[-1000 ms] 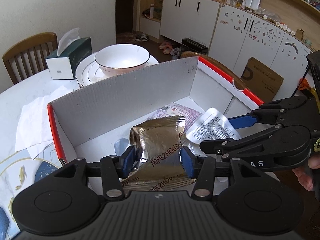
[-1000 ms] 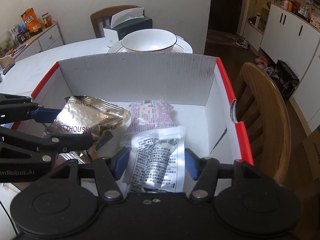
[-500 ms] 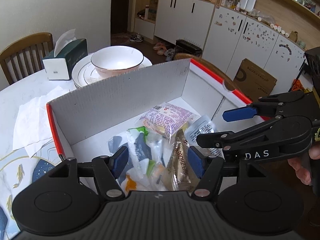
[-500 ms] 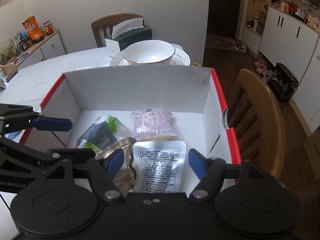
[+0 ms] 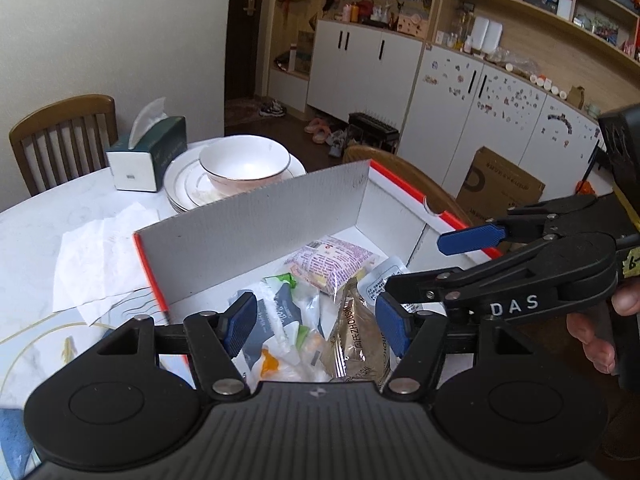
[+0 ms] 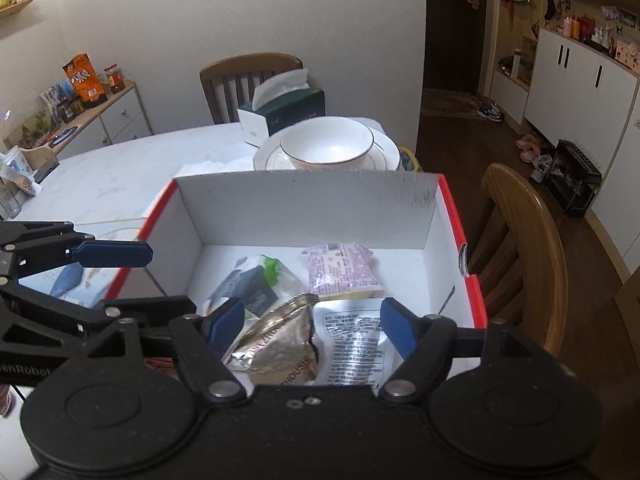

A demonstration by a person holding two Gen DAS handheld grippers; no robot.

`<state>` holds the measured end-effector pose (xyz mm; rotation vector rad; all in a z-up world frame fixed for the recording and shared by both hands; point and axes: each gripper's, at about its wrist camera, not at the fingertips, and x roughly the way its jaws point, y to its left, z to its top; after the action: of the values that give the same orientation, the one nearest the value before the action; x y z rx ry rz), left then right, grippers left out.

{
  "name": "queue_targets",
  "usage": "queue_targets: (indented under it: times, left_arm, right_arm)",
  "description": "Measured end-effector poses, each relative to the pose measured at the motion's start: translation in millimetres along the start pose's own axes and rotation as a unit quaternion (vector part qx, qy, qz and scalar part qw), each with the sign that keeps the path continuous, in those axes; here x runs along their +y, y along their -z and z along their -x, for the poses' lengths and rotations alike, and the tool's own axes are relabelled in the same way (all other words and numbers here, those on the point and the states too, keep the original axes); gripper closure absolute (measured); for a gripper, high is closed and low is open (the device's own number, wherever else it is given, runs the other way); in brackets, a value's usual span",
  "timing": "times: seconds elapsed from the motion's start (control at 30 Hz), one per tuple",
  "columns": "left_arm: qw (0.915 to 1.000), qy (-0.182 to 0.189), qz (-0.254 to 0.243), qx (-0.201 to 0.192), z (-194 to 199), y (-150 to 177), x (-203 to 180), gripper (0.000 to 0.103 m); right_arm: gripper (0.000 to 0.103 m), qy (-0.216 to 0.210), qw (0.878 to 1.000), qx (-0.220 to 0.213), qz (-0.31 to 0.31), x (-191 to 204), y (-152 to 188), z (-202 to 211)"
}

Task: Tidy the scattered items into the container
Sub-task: 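Move both tools back toward the remaining items on the table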

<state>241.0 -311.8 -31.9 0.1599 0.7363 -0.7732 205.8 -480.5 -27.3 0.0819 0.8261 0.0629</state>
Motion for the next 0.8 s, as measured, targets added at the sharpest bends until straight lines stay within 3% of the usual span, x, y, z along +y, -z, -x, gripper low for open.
queue_targets:
  times: [0.33,0.8]
  left_arm:
    - [0.9997,0.005,0.015,-0.019,34.9,12.9,13.0,0.038]
    - [0.9987,0.008,0.028,-0.042,74.4,33.6,34.9,0.019]
  right_arm:
    - [0.019,-0.001,1.0,-0.026,0.008,24.4,4.9,23.4]
    - [0.011,0.008,0.999,-0.044,-0.003,63.1,15.5,40.5]
